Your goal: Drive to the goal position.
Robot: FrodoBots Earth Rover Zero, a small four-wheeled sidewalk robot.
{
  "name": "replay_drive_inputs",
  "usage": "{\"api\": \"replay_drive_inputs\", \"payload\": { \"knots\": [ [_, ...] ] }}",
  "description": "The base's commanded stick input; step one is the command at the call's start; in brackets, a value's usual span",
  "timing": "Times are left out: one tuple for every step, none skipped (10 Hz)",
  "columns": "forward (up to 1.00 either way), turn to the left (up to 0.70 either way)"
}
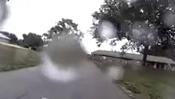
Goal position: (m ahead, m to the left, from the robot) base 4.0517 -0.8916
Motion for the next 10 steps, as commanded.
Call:
{"api": "replay_drive_inputs", "payload": {
  "knots": [
    [0.70, 0.00],
    [0.70, 0.00],
    [0.70, 0.00],
    [0.70, 0.00],
    [0.70, 0.00],
    [0.70, 0.00],
    [0.70, 0.00],
    [0.70, 0.00],
    [0.70, 0.00],
    [0.70, 0.00]
  ]
}}
